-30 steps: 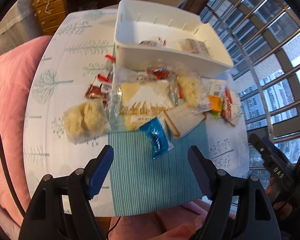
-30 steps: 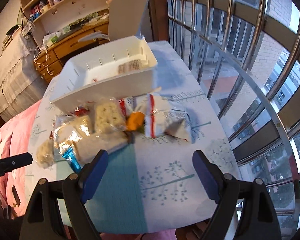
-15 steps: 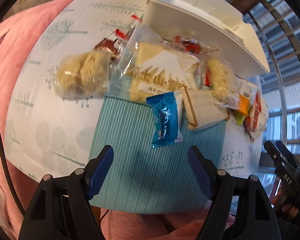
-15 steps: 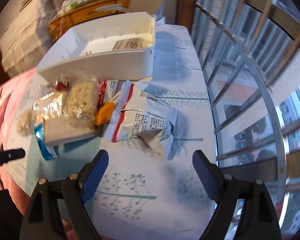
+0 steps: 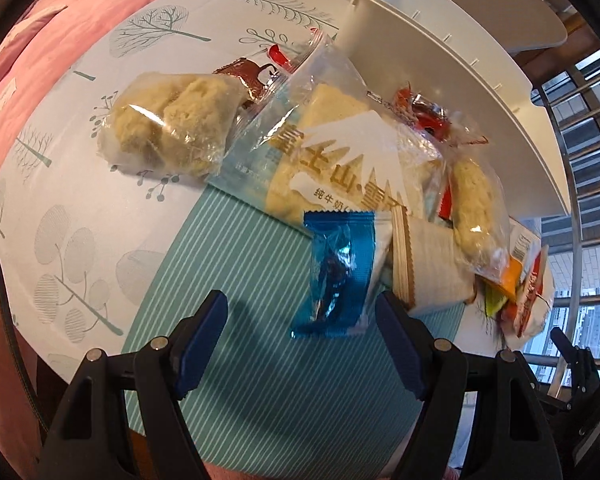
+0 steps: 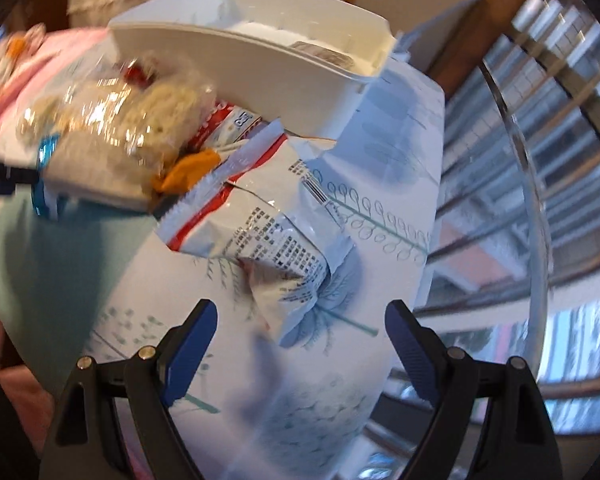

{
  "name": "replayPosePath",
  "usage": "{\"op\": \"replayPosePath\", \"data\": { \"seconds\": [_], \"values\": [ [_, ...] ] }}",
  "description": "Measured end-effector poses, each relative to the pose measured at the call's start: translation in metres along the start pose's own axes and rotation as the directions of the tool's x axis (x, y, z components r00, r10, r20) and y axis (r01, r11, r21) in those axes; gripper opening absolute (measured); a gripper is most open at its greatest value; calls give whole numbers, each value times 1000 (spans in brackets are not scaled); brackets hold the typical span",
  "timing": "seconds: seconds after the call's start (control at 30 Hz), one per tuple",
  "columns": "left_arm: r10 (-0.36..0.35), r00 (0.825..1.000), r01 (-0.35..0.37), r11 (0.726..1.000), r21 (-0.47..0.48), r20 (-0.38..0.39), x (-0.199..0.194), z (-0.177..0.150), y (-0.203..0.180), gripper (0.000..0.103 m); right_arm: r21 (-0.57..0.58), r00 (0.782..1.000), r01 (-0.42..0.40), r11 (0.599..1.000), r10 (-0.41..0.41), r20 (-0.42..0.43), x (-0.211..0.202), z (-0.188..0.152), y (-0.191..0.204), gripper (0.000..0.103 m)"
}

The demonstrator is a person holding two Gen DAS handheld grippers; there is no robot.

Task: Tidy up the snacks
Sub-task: 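Grasp the blue wrapped candy with the left tool while the right tool grasps the white-and-red chip bag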

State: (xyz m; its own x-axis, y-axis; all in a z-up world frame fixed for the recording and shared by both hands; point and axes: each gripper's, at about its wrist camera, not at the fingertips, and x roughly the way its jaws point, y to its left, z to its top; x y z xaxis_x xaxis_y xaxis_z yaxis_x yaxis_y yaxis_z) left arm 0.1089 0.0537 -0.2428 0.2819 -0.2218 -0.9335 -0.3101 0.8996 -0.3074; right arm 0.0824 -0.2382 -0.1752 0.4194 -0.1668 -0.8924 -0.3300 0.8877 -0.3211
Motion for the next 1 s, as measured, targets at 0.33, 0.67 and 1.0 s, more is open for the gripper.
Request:
{"op": "replayPosePath", "data": {
  "seconds": [0.33, 0.67, 1.0],
  "values": [
    [-14, 1000, 14, 999, -51, -1, 17, 11, -9, 61, -103, 999, 11, 995, -6, 45, 23, 14, -8, 87],
    [-43, 999, 42, 996, -75, -10, 21, 12, -12, 33, -142, 999, -32, 989, 36, 28, 40, 29, -4, 85],
    [-25, 999, 23, 998, -64, -28, 6, 9, -9, 32, -102, 996, -85, 991, 86, 4, 43, 28, -4, 69]
  ]
}}
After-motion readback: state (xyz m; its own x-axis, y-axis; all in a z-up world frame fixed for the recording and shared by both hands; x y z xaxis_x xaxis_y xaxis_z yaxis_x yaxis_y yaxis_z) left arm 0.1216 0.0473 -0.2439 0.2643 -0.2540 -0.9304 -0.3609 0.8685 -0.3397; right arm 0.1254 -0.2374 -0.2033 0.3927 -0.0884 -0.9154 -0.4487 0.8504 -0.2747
